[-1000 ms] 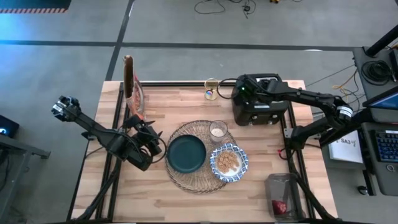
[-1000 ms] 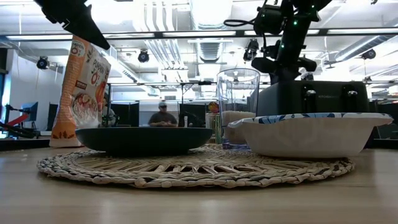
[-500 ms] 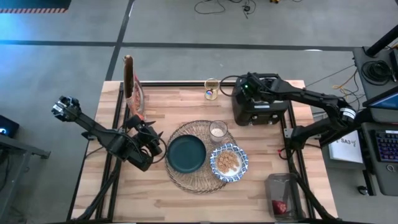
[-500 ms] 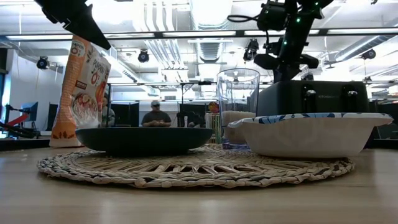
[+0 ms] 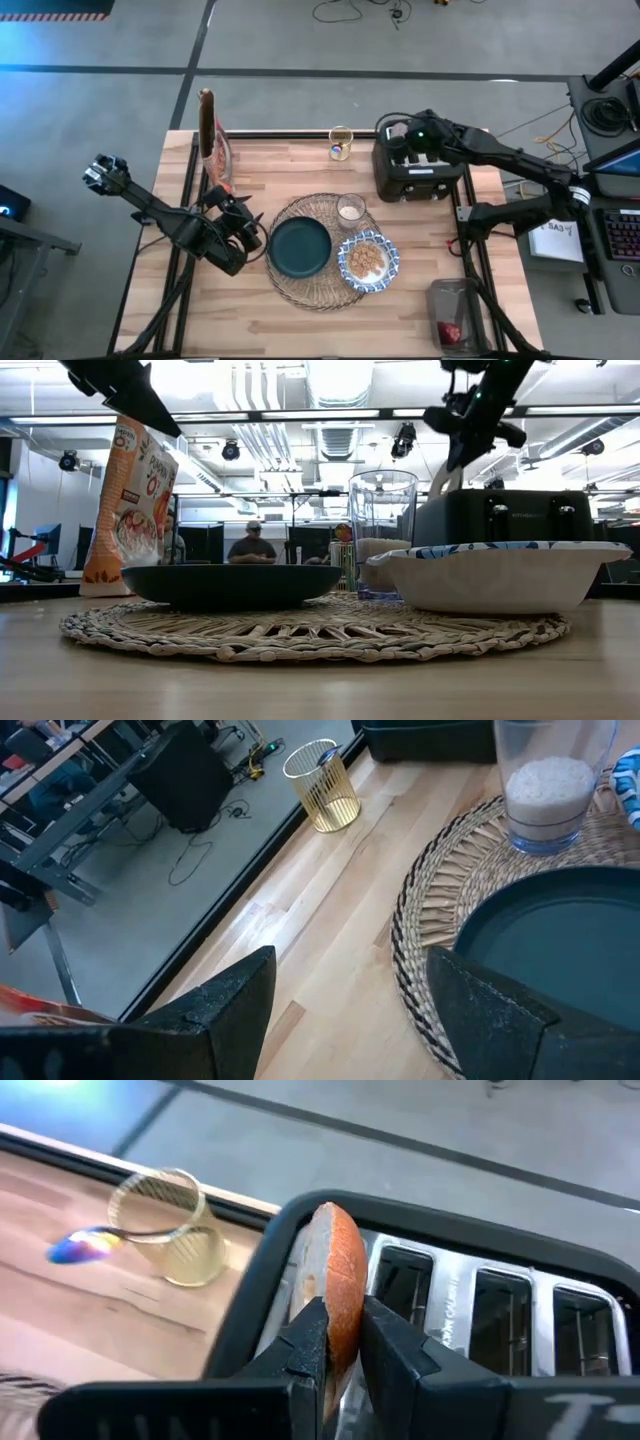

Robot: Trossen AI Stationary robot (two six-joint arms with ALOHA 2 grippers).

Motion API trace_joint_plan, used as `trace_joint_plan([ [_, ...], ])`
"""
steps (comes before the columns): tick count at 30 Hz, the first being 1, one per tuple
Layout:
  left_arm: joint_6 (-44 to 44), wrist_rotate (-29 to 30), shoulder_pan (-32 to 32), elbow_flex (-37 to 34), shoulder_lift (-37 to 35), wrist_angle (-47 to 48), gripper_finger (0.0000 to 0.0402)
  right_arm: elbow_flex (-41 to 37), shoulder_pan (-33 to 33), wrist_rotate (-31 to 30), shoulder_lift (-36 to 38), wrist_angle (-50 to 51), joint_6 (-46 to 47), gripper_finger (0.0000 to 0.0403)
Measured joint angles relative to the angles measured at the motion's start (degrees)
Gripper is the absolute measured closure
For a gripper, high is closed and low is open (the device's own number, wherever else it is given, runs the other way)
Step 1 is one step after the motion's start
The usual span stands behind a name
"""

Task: Arrange a breakfast setting
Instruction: Put the bagel on the blue plate

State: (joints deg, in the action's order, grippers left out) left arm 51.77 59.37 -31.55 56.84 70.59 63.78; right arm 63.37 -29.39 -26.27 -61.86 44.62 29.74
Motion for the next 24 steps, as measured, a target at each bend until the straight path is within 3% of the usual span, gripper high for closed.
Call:
trace_joint_plan([
  [8, 0.02, 0.02, 0.00, 0.00, 0.00, -0.82, 0.0159, 0.00, 0.80, 10.90, 4.24, -8.54, 0.02, 0.0360],
  [14, 0.02, 0.02, 0.00, 0.00, 0.00, -0.82, 0.0159, -0.02, 6.73, 20.04, 2.82, -17.52, 0.08, 0.0360],
  [24, 0.07, 0.02, -0.17, 0.00, -0.02, -0.87, 0.0159, -0.15, 23.11, 20.68, -6.80, -31.33, -0.41, 0.0360],
])
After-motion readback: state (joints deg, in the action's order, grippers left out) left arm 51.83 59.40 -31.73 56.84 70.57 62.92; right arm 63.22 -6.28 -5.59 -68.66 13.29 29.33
